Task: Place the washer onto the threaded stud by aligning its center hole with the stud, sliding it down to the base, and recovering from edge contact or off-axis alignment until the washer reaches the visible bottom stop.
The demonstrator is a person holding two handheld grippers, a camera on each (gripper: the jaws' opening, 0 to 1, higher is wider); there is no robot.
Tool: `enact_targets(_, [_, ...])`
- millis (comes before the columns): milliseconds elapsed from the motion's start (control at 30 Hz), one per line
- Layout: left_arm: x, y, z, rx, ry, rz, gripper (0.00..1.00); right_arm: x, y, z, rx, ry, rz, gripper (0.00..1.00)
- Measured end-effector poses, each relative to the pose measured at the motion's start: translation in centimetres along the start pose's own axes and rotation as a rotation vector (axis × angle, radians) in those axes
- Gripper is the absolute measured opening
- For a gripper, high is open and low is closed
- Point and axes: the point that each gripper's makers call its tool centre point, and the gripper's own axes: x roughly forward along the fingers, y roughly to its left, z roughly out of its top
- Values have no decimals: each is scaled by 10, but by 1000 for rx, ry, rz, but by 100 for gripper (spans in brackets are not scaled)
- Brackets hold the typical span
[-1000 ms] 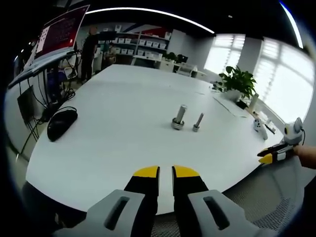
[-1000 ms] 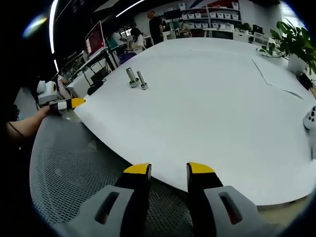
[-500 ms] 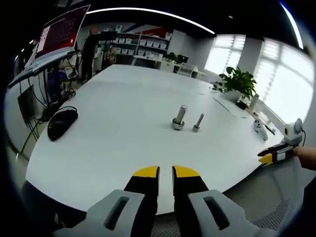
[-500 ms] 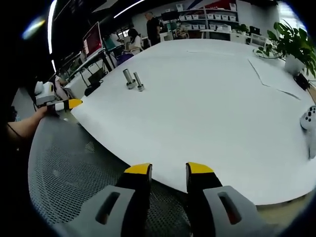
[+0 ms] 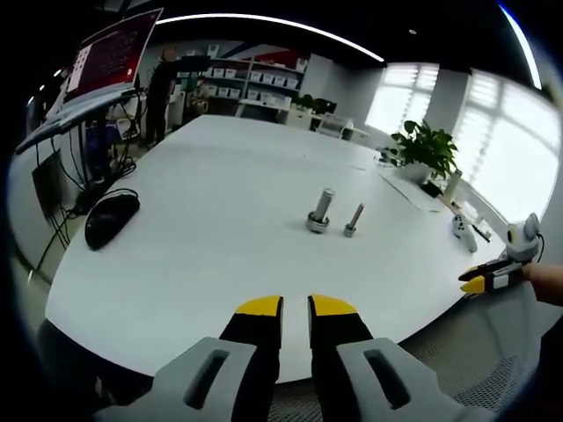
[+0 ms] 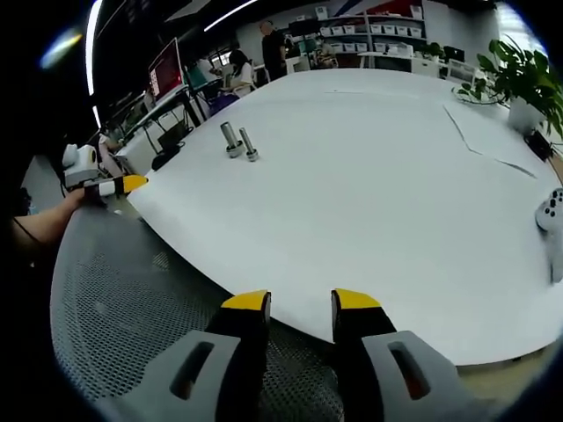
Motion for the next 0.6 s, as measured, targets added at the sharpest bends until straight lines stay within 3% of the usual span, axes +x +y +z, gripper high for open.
enact_targets(300, [-1, -2, 2, -18, -14, -8, 12, 0, 1, 1, 0, -6, 5, 32])
enact_targets(367, [-3, -5, 11, -63, -66, -34, 16, -3, 10, 18, 9, -115, 57, 34])
enact_targets(467, [-3, -3, 6, -61, -39, -23, 18, -5, 7, 10, 17, -74, 38, 35])
enact_targets(600, [-3, -3, 8, -62, -50, -19, 18, -10, 8, 14, 47, -104, 41, 35])
